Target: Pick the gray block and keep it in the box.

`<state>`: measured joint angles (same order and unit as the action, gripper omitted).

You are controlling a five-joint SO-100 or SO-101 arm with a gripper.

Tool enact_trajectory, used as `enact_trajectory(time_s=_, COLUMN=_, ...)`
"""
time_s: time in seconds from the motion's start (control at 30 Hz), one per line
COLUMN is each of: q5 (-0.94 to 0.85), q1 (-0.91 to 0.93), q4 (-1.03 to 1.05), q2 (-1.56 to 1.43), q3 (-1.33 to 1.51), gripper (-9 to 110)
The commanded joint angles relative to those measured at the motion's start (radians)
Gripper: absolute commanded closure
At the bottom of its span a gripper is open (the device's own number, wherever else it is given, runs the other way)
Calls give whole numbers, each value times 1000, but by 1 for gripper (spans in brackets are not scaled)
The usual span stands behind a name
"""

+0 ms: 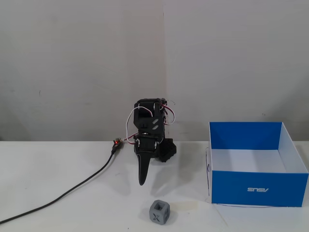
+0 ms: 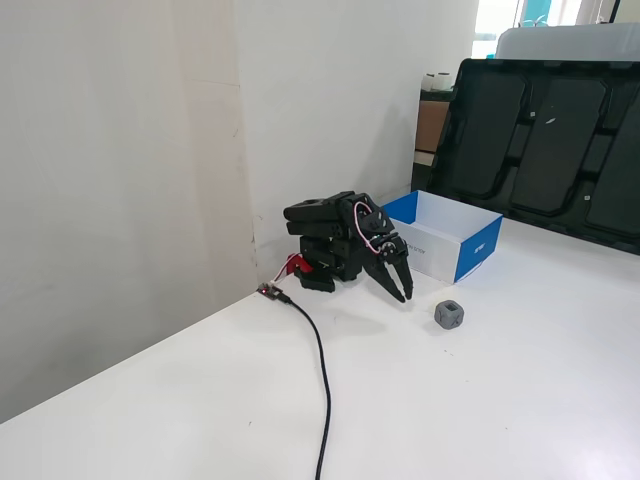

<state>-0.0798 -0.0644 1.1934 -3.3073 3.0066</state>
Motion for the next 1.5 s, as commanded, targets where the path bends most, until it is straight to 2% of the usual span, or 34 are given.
enact_trajectory(time_s=0.0, q5=12, q1=-9, q4=8, q2=-121, q3=9, gripper=99)
enact_trajectory(time_s=0.17, q5=-2, q1=-29, q4=8, q2=-121, q3=9, gripper=97)
enact_trajectory(time_s=0.3, q5=-2, q1=-29, q4=8, q2=-121, q3=9, gripper=101)
enact_trajectory(time_s=0.9, q5=12, q1=-77, q4=-17, q2=-110, q3=9, gripper=101)
enact_trajectory(time_s=1.47, q5=-6, q1=-132, q4=-152, q2=321, q3=-198, gripper=101)
